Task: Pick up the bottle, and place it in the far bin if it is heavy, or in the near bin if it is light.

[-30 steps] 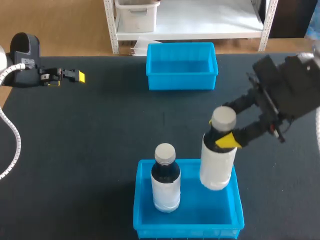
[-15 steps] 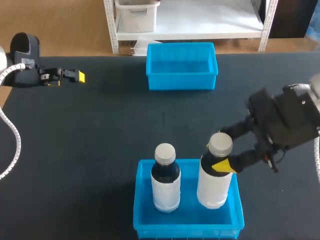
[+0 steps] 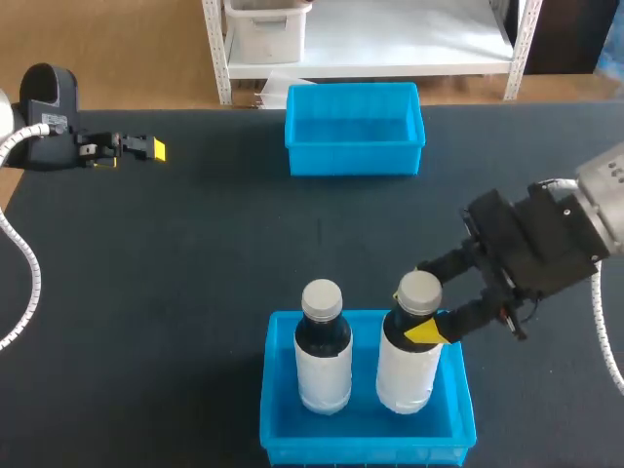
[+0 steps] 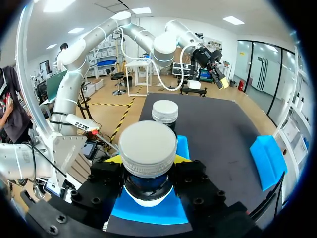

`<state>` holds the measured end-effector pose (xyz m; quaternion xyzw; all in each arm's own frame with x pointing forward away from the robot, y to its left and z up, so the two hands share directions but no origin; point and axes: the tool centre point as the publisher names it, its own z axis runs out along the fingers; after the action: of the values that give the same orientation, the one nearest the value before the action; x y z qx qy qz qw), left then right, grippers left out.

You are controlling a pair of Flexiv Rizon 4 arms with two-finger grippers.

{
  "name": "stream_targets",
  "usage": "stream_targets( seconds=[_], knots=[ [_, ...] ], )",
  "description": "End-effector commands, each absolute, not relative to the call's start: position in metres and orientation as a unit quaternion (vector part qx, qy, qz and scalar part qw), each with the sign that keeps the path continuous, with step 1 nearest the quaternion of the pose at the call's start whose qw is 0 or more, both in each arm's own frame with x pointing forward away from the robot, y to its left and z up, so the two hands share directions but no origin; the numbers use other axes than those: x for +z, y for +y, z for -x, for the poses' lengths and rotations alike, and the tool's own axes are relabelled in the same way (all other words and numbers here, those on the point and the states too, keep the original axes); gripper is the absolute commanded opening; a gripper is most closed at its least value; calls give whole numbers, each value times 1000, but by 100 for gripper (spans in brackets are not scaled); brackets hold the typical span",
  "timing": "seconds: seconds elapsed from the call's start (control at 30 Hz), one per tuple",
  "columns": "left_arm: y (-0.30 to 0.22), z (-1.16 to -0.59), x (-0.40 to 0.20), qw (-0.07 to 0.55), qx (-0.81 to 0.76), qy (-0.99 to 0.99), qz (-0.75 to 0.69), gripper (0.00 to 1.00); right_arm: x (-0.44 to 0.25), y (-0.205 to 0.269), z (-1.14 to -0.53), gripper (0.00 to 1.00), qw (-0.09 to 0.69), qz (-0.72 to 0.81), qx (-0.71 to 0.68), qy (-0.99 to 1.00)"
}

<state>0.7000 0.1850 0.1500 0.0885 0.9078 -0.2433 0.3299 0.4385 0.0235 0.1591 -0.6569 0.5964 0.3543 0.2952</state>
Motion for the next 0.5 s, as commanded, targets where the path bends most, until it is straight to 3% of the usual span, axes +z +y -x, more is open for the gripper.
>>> stream_targets(
  seconds=[0.03,0.5],
  knots=[
    [185,-700,150,330,-243,908,-88,100,153,27,-446,0,294,657,361,593],
    [185,-700,150,330,-243,908,-88,100,143,28,-444,0,286,664,346,598]
  ],
)
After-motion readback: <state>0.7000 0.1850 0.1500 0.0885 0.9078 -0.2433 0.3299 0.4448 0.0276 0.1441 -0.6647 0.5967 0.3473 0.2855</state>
